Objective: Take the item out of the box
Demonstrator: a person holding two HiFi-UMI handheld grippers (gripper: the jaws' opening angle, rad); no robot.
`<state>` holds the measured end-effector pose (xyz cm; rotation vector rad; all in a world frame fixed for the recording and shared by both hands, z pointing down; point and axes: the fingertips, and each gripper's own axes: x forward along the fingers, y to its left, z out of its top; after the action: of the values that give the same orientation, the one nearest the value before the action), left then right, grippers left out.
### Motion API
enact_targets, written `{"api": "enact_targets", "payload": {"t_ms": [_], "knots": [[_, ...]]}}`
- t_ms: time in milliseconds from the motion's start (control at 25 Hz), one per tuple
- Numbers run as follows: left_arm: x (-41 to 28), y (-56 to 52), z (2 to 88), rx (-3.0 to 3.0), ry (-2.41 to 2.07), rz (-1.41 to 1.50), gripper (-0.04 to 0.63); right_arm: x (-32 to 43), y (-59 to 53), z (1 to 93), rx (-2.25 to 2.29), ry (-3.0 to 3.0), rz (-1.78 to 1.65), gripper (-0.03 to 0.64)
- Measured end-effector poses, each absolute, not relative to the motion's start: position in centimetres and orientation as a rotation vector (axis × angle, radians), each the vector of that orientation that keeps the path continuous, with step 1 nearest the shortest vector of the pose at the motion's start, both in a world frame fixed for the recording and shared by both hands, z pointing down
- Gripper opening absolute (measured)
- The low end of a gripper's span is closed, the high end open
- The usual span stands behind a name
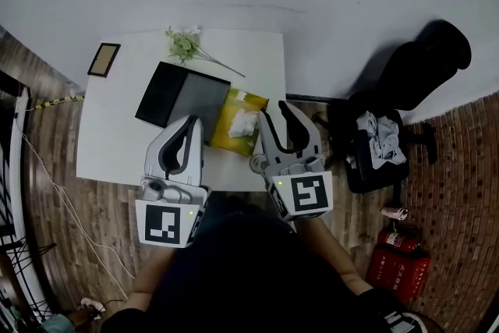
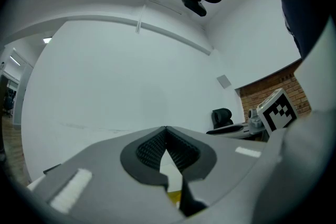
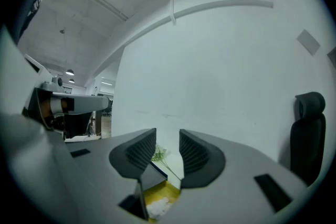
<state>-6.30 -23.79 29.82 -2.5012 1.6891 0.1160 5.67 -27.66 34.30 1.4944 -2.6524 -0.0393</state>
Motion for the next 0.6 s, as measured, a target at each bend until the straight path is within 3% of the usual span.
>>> {"api": "enact_targets", "payload": {"t_ms": [600], "knots": [[-6.7, -26.9, 33.3, -2.654, 1.68, -0.049, 0.009, 4.2, -29.9, 39.3, 1.427, -2.567, 0.059, 0.14]]}}
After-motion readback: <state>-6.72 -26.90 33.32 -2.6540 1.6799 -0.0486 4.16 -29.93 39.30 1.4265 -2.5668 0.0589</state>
